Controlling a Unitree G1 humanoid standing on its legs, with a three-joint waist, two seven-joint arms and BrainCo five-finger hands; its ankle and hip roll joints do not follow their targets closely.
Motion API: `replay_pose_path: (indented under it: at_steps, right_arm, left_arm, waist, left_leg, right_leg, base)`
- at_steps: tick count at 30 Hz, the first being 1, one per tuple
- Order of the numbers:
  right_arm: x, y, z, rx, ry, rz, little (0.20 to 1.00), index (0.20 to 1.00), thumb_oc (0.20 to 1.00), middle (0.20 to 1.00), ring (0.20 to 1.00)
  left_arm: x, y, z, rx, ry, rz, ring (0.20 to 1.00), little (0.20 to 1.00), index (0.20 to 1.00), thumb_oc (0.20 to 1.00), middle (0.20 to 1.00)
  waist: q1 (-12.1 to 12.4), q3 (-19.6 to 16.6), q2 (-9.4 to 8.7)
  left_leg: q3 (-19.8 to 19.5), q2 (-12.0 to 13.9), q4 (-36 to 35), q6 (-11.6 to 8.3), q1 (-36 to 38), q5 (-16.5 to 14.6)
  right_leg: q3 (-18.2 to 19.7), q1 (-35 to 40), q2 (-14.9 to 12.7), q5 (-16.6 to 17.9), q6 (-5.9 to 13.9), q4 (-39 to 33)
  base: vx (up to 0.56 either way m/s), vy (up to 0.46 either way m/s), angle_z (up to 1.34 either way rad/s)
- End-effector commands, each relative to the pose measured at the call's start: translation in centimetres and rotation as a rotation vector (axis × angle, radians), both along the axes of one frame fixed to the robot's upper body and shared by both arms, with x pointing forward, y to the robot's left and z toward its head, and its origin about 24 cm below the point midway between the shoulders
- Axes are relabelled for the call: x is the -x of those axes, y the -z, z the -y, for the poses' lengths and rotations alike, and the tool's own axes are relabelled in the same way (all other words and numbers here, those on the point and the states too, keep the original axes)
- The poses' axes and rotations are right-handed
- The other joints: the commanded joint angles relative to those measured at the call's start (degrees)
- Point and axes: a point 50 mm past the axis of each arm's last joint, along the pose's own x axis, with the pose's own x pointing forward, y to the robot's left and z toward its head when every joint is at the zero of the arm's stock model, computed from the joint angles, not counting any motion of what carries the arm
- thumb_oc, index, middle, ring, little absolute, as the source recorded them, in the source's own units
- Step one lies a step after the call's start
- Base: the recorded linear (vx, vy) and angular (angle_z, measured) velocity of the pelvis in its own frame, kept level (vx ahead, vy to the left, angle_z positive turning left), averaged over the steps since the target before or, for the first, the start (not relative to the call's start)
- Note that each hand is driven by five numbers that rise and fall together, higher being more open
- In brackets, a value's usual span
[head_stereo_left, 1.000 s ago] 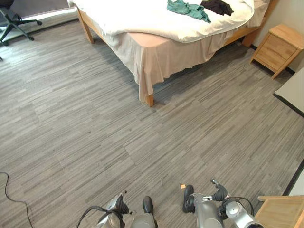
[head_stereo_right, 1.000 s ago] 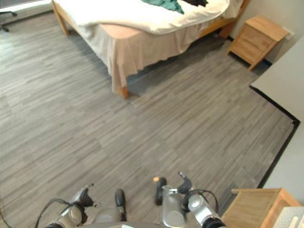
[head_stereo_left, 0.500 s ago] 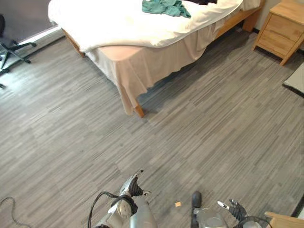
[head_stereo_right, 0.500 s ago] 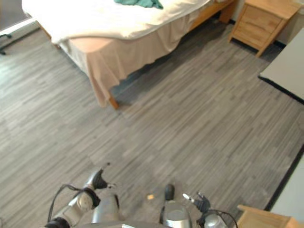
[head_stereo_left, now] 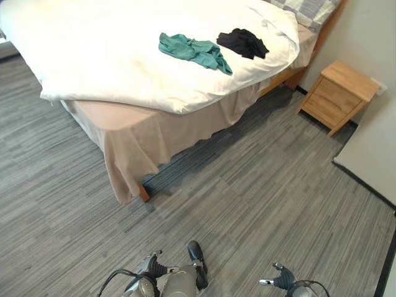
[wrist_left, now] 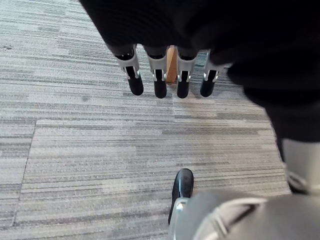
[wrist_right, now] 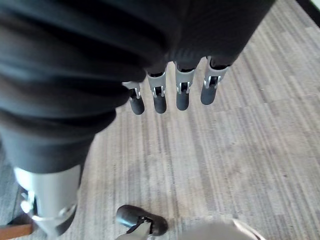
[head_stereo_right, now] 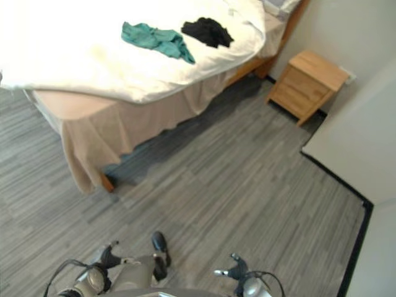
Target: Tidy up the quilt and then pick up the clothes from the bed and put them into the laundry hamper.
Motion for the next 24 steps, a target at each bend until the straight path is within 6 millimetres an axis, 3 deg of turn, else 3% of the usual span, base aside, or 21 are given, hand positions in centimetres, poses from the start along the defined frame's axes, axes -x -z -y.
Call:
replay_pose_path:
  at_steps: [1, 2, 3, 4, 5, 6, 7, 8, 9, 12, 15, 19, 21, 22, 23, 24]
  right_arm:
    - [-5.8, -2.4, 1.3, 0.024, -0.001, 0.176, 1.0, 1.0, 1.0, 1.0, 1.0]
    - [-6.0, -2.5, 1.0, 0.014, 0.006, 0.184, 1.0, 1.0, 1.0, 1.0, 1.0]
    - [-6.0, -2.5, 1.1, 0.012, 0.011, 0.187, 1.0, 1.0, 1.0, 1.0, 1.0]
    - [-6.0, -2.5, 1.1, 0.012, 0.01, 0.188, 1.0, 1.0, 1.0, 1.0, 1.0]
    - [-6.0, -2.5, 1.0, 0.008, 0.012, 0.189, 1.0, 1.0, 1.0, 1.0, 1.0]
    - [-6.0, -2.5, 1.2, 0.009, 0.015, 0.182, 1.0, 1.0, 1.0, 1.0, 1.0]
    - [-5.8, -2.4, 1.4, 0.005, 0.043, 0.178, 1.0, 1.0, 1.0, 1.0, 1.0]
    - [-5.8, -2.4, 1.4, 0.005, 0.042, 0.179, 1.0, 1.0, 1.0, 1.0, 1.0]
    - [-5.2, -2.0, 1.2, 0.011, 0.034, 0.139, 1.0, 1.0, 1.0, 1.0, 1.0]
    - [-4.5, -1.6, 1.5, 0.013, 0.052, 0.1, 1.0, 1.0, 1.0, 1.0, 1.0]
    - [-3.7, -1.4, 2.6, 0.05, 0.028, 0.077, 1.0, 1.0, 1.0, 1.0, 1.0]
    - [-3.4, -1.3, 3.6, 0.075, 0.05, 0.059, 1.0, 1.0, 1.0, 1.0, 1.0]
    - [-3.5, -1.5, 4.8, 0.089, 0.086, 0.063, 1.0, 1.0, 1.0, 1.0, 1.0]
    - [-3.5, -1.5, 4.8, 0.089, 0.086, 0.063, 1.0, 1.0, 1.0, 1.0, 1.0]
    - [-3.6, -1.9, 6.0, 0.101, 0.134, 0.08, 1.0, 1.0, 1.0, 1.0, 1.0]
    - [-2.8, -1.9, 7.2, 0.114, 0.179, 0.067, 1.0, 1.0, 1.0, 1.0, 1.0]
  left_arm:
    - [-1.3, -0.3, 0.7, 0.008, 0.003, 0.042, 1.0, 1.0, 1.0, 1.0, 1.0]
    - [-1.6, -0.6, 0.3, -0.005, -0.011, 0.064, 1.0, 1.0, 1.0, 1.0, 1.0]
    - [-1.8, -0.7, 0.2, -0.002, -0.016, 0.071, 1.0, 1.0, 1.0, 1.0, 1.0]
    - [-1.9, -0.7, 0.2, -0.001, -0.016, 0.071, 1.0, 1.0, 1.0, 1.0, 1.0]
    - [-2.1, -0.8, 0.2, 0.0, -0.016, 0.081, 1.0, 1.0, 1.0, 1.0, 1.0]
    - [-2.2, -0.8, 0.4, 0.004, 0.001, 0.077, 1.0, 1.0, 1.0, 1.0, 1.0]
    - [-2.9, -1.0, 0.8, 0.01, 0.029, 0.102, 1.0, 1.0, 1.0, 1.0, 1.0]
    - [-3.0, -1.0, 0.8, 0.009, 0.028, 0.102, 1.0, 1.0, 1.0, 1.0, 1.0]
    - [-5.7, -2.0, 2.3, 0.025, 0.078, 0.16, 1.0, 1.0, 1.0, 1.0, 1.0]
    - [-4.2, -1.2, 2.8, 0.037, 0.12, 0.112, 1.0, 1.0, 1.0, 1.0, 1.0]
    - [-2.2, -0.4, 2.5, 0.05, 0.077, 0.087, 1.0, 1.0, 1.0, 1.0, 1.0]
    - [-1.6, -0.2, 2.0, 0.068, 0.002, 0.078, 1.0, 1.0, 1.0, 1.0, 1.0]
    - [-3.2, -1.3, 0.5, 0.094, -0.15, 0.177, 1.0, 1.0, 1.0, 1.0, 1.0]
    - [-3.2, -1.3, 0.5, 0.094, -0.15, 0.177, 1.0, 1.0, 1.0, 1.0, 1.0]
    - [-5.9, -3.6, -1.4, 0.127, -0.281, 0.362, 1.0, 1.0, 1.0, 1.0, 1.0]
    - [-6.5, -5.1, -3.7, 0.141, -0.432, 0.48, 1.0, 1.0, 1.0, 1.0, 1.0]
  waist:
    - [0.76, 6.65, 5.0]
    - [-0.75, 7.6, 6.1]
    - [-1.64, 7.73, 6.32]
    - [-1.76, 7.69, 6.51]
    - [-2.32, 7.85, 6.48]
    - [-3.22, 7.75, 6.39]
    - [-4.29, 7.25, 5.93]
    - [-4.26, 7.2, 5.95]
    - [-5.35, 6.29, 5.43]
    - [-4.71, 5.26, 4.42]
    - [-4.01, 4.59, 5.61]
    - [-4.02, 4.15, 6.34]
    - [-3.54, 4.39, 6.62]
    - [-3.54, 4.39, 6.62]
    - [-3.43, 4.34, 6.97]
    - [-3.48, 3.67, 8.06]
  left_leg:
    - [1.1, 5.92, -5.74, -8.22, 7.21, -0.26]
    - [-0.91, 5.73, -6.51, -8.0, 9.73, -1.44]
    - [-2.1, 5.69, -6.51, -8.47, 10.71, -2.17]
    - [-2.24, 5.93, -6.51, -8.54, 10.59, -2.07]
    - [-3.17, 5.58, -6.51, -8.82, 11.4, -2.58]
    - [-6.21, 4.7, -6.51, -9.18, 12.27, -3.65]
    - [-8.29, 4.41, -6.51, -9.79, 12.97, -5.14]
    - [-8.26, 4.46, -6.51, -9.81, 12.86, -5.05]
    - [-10.12, 5.02, -6.51, -10.71, 14.58, -6.82]
    - [-10.86, 4.48, -6.24, -10.78, 16.2, -7.58]
    - [-12.86, 6.72, -4.92, -12.72, 17.37, -7.16]
    - [-14.06, 8.12, -3.94, -14.23, 16.45, -6.62]
    - [-13.62, 9.07, -2.77, -15.42, 14.51, -4.86]
    - [-13.62, 9.07, -2.77, -15.42, 14.51, -4.86]
    - [-10.65, 9.72, -2.32, -15.61, 11.51, -2.52]
    - [-8.2, 9.92, -5.45, -15.95, 12.57, -1.7]
  right_leg:
    - [1.87, -13.19, -2.27, 11.84, 6.35, 9.47]
    - [1.34, -18.0, -3.31, 8.74, 5.27, 9.98]
    - [1.21, -18.96, -3.57, 6.2, 3.82, 5.45]
    - [1.0, -18.83, -3.33, 6.47, 3.7, 5.04]
    - [1.48, -18.97, -3.56, 4.57, 2.74, 1.65]
    - [5.41, -19.84, -3.31, 3.98, 1.55, -8.64]
    - [10.58, -18.12, -4.85, 5.25, 1.11, -19.74]
    - [10.59, -18.11, -4.79, 5.51, 1.06, -20.03]
    - [16.8, -20.07, -6.44, 8.76, 2.37, -23.85]
    - [16.4, -18.43, -7.47, 9.65, 2.66, -24.9]
    - [13.48, -15.18, -5.98, 10.08, 1.67, -26.84]
    - [9.7, -12.3, -5.61, 9.36, 0.88, -29.43]
    - [6.16, -10.69, -6.28, 8.12, 0.44, -29.59]
    - [6.16, -10.69, -6.28, 8.12, 0.44, -29.59]
    - [2.72, -9.89, -7.06, 7.24, 0.26, -29.59]
    - [0.48, -9.2, -6.87, 7.2, 0.41, -29.59]
  base:
    - [0.42, 0.106, 0.38]
    - [0.58, 0.078, 0.57]
    - [0.4, 0.019, 0.92]
    - [0.29, -0.06, 0.75]
    - [0.35, -0.153, 0.86]
    - [0.53, -0.241, 0.99]
    - [0.4, -0.215, 1.13]
    - [0.47, -0.275, 1.57]
    - [0.29, -0.178, 1.36]
    - [0.35, -0.243, 1.26]
    - [0.24, -0.234, 0.65]
    - [0.18, -0.2, 0.57]
    - [0.07, -0.122, 0.74]
    - [0.04, -0.1, 0.38]
    - [0.09, -0.066, 0.61]
    - [0.08, -0.067, 1.26]
